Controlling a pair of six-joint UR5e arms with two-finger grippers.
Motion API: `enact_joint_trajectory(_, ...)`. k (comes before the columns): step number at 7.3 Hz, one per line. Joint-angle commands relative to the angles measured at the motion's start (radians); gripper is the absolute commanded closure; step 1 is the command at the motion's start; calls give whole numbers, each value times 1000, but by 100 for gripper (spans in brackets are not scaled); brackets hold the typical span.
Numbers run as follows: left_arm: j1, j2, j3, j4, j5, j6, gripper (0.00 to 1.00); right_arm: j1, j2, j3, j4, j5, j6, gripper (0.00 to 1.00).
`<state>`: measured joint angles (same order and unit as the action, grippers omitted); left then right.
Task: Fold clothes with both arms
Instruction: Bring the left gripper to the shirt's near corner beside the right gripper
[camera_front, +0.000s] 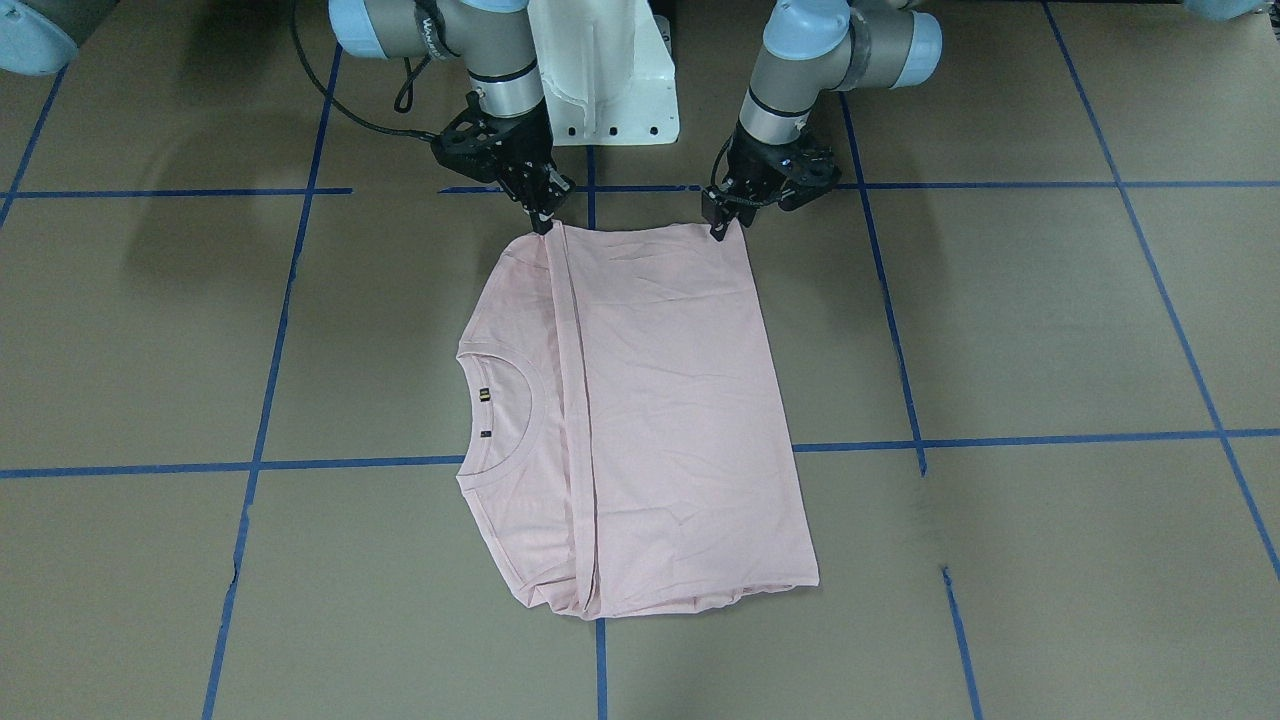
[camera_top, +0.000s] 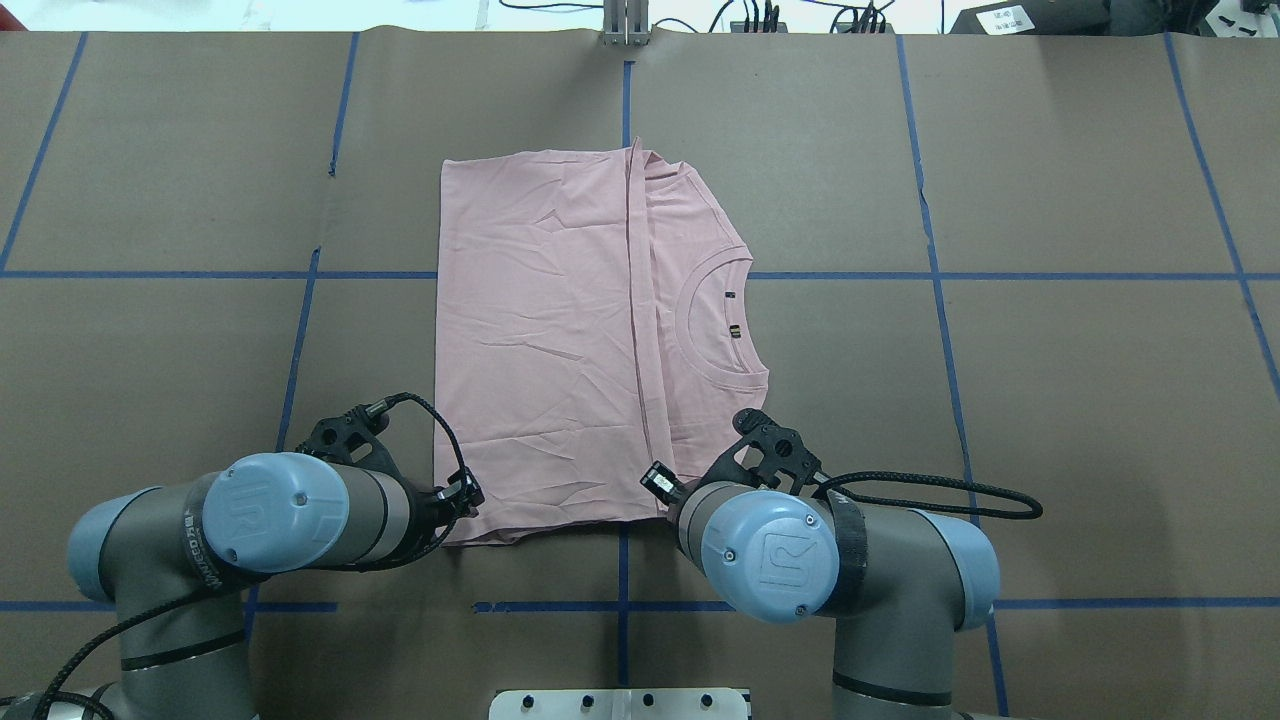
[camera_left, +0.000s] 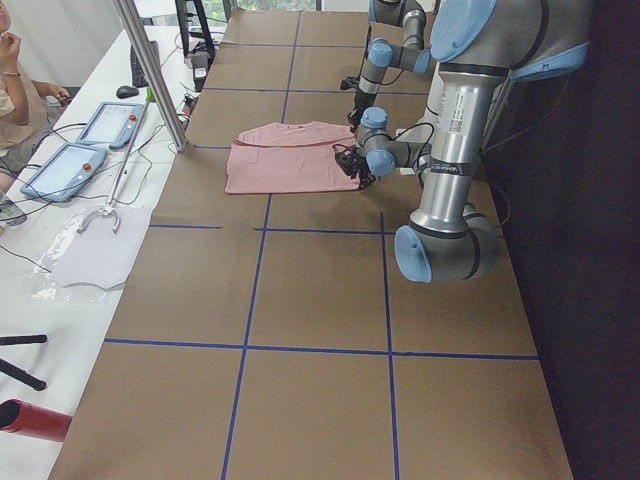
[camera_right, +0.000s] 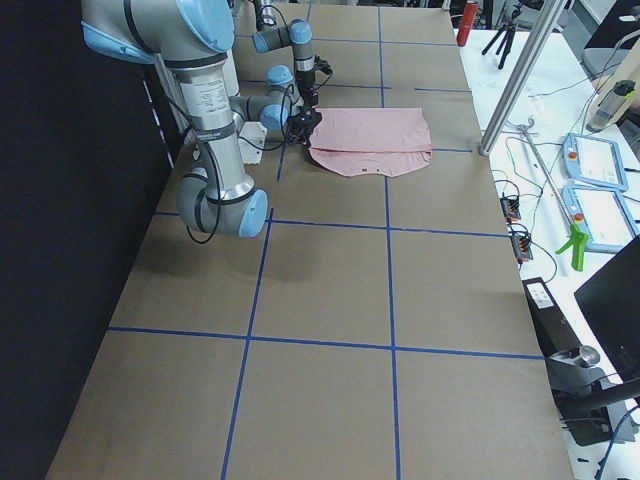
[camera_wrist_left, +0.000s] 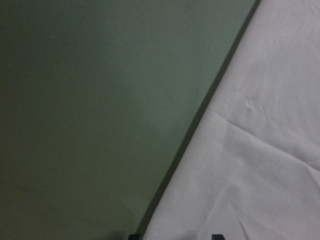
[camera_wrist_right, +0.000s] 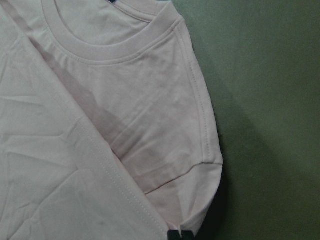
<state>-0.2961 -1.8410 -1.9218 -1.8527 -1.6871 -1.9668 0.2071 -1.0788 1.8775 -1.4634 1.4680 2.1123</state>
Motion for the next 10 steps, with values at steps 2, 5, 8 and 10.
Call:
enact_joint_trajectory(2,8,0,0,20,0,0,50,0,0,0,0,0,0,100)
enact_joint_trajectory(5,9,-4,0,20,-5,0,100,2,0,0,0,2,-2,100)
enact_joint_trajectory(8,12,-1,-54,39,-6,3,100,-3,-62,95,-6,3,5,100)
enact_joint_trajectory(10,12,-7,-266,217,-66,5,100,-61,-87,274,-149,0,107,100)
